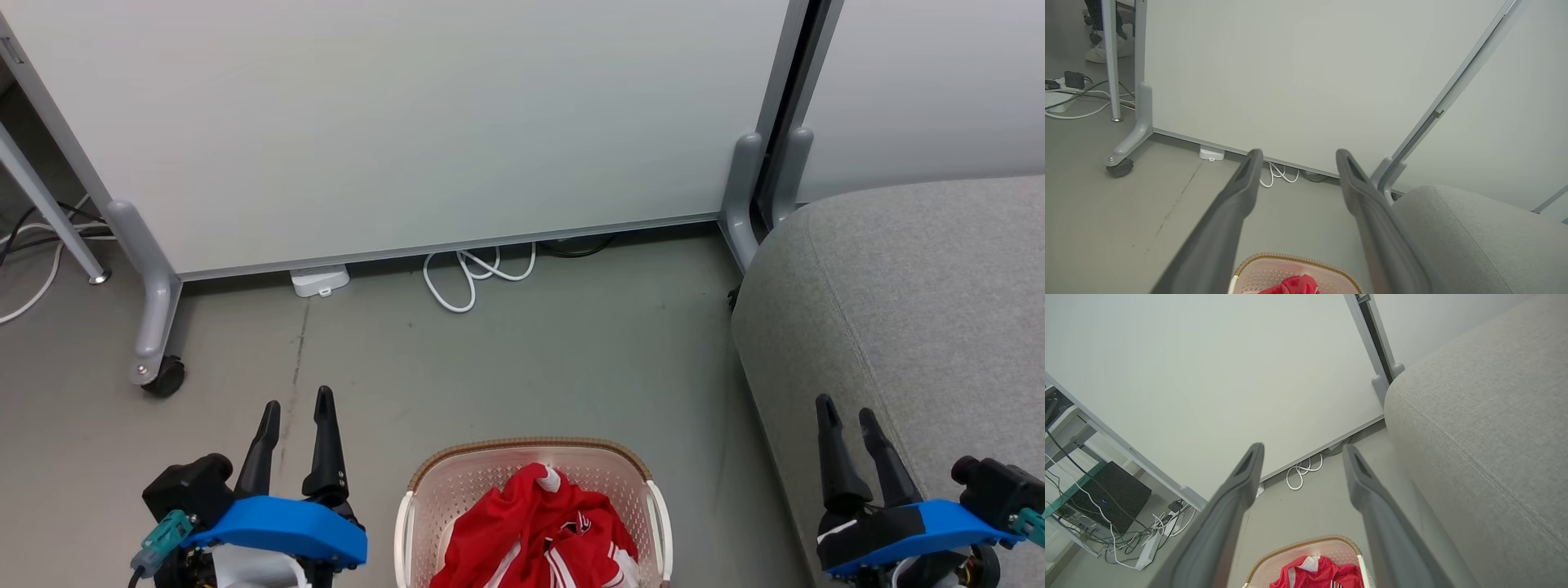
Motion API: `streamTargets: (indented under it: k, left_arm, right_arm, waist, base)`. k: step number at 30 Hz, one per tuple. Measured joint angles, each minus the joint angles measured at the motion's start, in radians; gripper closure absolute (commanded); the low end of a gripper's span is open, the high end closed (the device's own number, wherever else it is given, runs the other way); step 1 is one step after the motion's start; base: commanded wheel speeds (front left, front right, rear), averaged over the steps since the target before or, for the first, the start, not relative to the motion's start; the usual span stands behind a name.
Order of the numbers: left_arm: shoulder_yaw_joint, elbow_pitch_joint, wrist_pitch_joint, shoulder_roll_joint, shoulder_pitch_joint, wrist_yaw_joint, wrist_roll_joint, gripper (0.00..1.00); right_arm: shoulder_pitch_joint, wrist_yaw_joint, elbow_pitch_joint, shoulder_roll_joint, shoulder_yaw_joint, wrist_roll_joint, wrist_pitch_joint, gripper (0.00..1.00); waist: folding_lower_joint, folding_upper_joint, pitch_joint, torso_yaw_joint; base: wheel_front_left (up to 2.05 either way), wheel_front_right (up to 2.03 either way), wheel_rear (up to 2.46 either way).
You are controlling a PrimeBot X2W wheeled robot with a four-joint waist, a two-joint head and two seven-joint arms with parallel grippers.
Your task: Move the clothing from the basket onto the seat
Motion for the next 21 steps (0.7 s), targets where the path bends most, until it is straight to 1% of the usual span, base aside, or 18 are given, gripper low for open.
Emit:
streamTargets:
  k: [21]
  left_arm:
    - [-0.020,0.023,-0.051,-0.005,-0.012,-0.019,0.190,0.00]
  right_arm:
    - [-0.009,0.000,0.006,-0.002,0.013,-0.205,-0.043,0.00]
  waist:
    - [0.0000,0.0000,0.009,0.005]
  base:
    - [0.00,0.00,0.00]
